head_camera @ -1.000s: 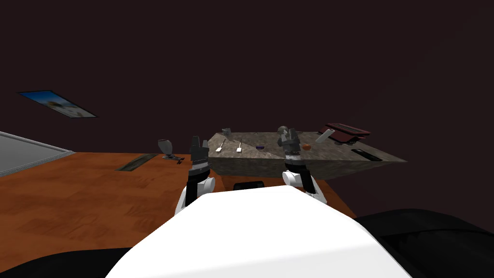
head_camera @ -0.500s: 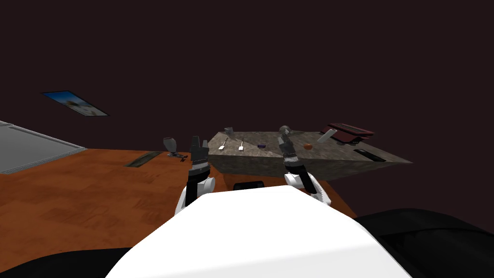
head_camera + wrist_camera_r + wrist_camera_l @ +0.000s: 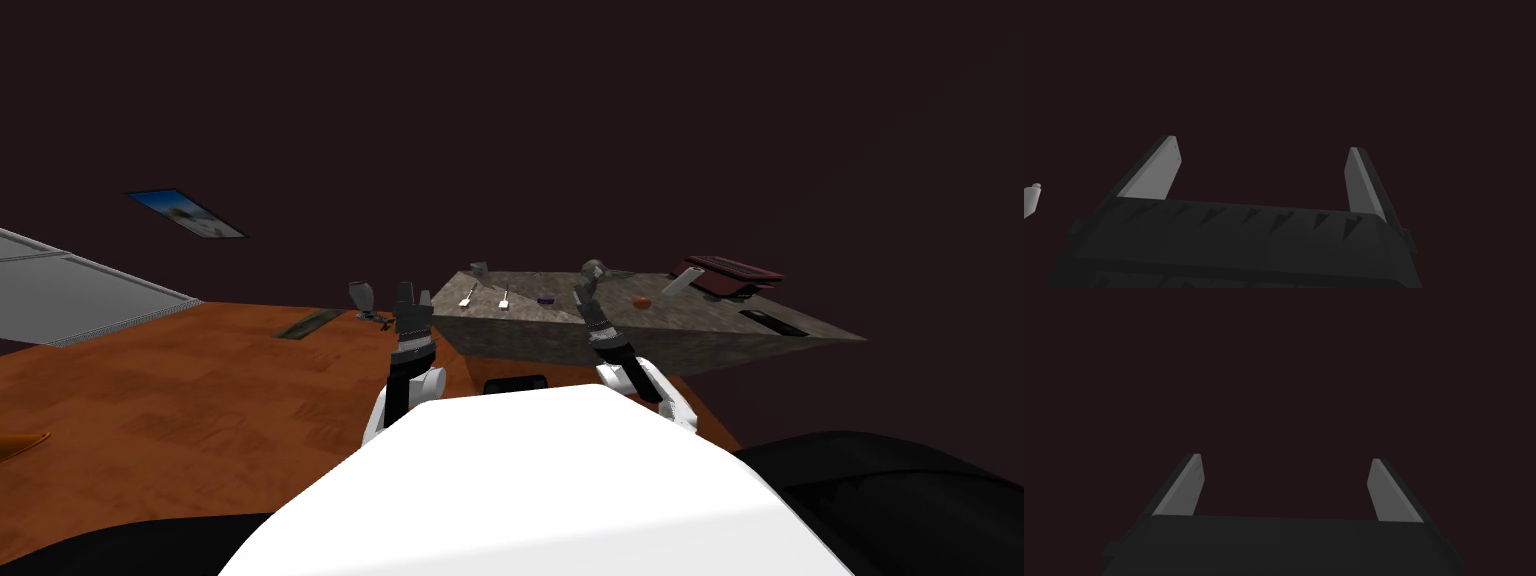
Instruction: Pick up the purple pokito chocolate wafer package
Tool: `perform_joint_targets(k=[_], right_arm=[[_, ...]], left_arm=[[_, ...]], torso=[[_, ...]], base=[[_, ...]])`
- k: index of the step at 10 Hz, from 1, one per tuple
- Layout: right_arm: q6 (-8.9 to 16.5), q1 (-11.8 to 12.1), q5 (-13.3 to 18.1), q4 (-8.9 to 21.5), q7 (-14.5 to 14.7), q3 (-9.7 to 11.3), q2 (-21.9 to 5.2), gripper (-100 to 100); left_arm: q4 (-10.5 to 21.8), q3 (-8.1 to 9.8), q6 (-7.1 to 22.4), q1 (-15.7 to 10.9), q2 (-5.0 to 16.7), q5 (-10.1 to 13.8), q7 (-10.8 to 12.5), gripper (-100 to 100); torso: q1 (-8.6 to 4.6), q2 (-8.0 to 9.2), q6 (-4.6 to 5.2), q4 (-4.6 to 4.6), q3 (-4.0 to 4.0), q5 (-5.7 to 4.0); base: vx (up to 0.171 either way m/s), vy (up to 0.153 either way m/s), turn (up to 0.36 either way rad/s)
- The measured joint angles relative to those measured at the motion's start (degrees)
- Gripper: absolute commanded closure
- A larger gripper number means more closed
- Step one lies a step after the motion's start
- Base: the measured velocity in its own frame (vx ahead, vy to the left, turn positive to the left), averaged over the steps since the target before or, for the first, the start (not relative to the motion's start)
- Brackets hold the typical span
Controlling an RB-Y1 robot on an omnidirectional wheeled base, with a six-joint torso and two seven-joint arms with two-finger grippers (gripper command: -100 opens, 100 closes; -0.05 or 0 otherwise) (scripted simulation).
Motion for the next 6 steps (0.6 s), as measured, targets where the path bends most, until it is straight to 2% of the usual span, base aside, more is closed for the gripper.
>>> perform_joint_targets(k=[4,6], right_arm=[[-0.34,0.62,3.47,3.14,2.07,0.91,-5.62,-100],[-0.49,1.78,5.05,4.13,2.88,0.92,-8.88,-100]], left_arm=[[0.00,0.00,0.00,0.00,0.00,0.00,0.00,0],[0.00,0.00,0.00,0.00,0.00,0.00,0.00,0]], torso=[[0.01,0.00,0.00,0.00,0.00,0.00],[0.02,-0.01,0.00,0.00,0.00,0.01]], base=[[-0.049,0.038,0.059],[-0.047,0.051,0.068]])
